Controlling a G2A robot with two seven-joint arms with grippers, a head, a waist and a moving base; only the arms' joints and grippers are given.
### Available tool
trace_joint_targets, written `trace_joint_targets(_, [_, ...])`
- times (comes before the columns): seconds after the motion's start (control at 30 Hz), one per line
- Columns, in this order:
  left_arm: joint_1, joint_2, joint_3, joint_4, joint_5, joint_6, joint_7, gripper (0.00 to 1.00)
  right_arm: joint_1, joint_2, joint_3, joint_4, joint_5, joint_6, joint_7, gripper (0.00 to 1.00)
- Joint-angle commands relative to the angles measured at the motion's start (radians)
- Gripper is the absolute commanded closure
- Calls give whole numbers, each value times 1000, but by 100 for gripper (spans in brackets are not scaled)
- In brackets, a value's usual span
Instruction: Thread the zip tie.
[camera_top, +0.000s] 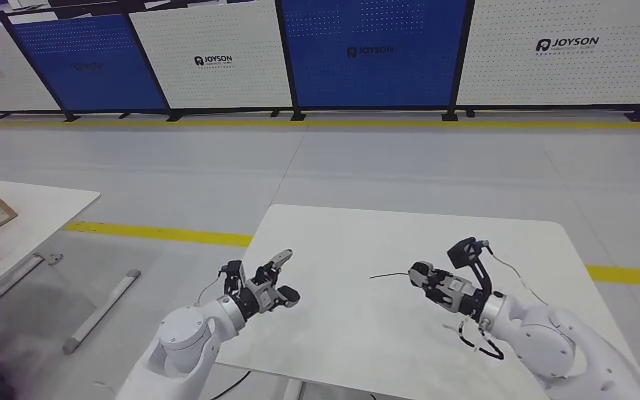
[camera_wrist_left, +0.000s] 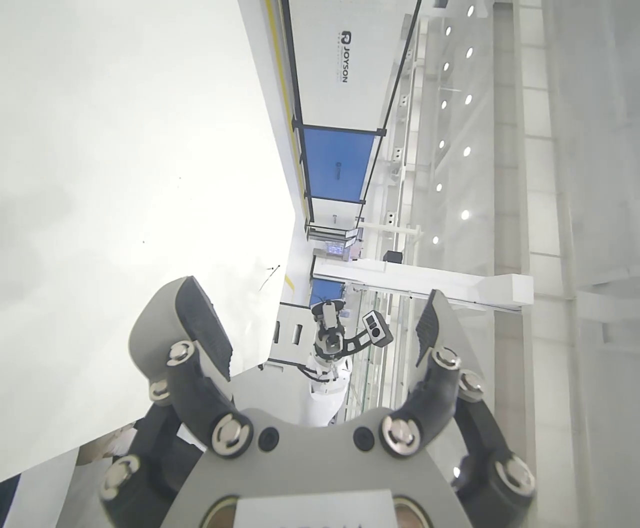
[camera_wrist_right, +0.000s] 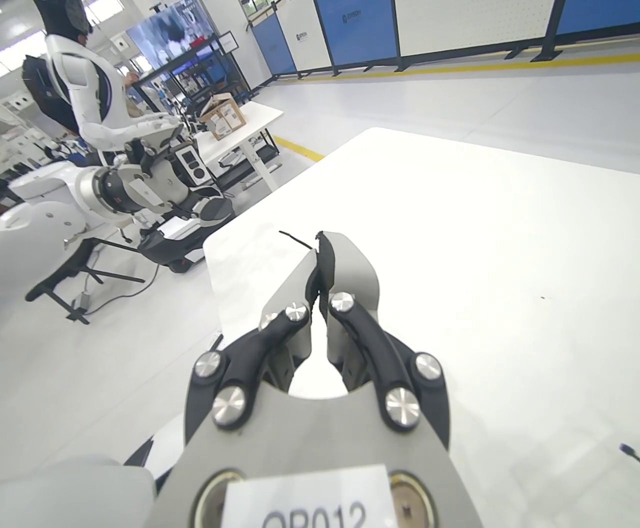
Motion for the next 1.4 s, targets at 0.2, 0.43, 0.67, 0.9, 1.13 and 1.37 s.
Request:
trace_joint_targets(0.2, [17, 44, 39, -21, -72, 0, 28, 0, 42, -18, -67, -32, -144, 0, -14, 100])
trace_joint_targets(0.43, [-49, 99, 150, 6, -158, 0, 95, 0, 82, -23, -120, -15, -220, 0, -64, 100])
trace_joint_targets(0.67, [-49, 99, 150, 6, -158, 0, 95, 0, 82, -23, -120, -15, -220, 0, -64, 100])
trace_joint_targets(0.9, [-33, 105, 177, -8, -236, 0, 155, 0, 84, -27, -118, -48, -383, 0, -90, 100])
trace_joint_targets(1.13, [-55, 167, 243, -48, -381, 0, 277, 0, 109, -29, -155, -82, -584, 0, -114, 100])
trace_joint_targets(1.37, [-243, 268, 441, -12, -546, 0, 475, 0, 171, -33, -228, -59, -615, 0, -112, 100])
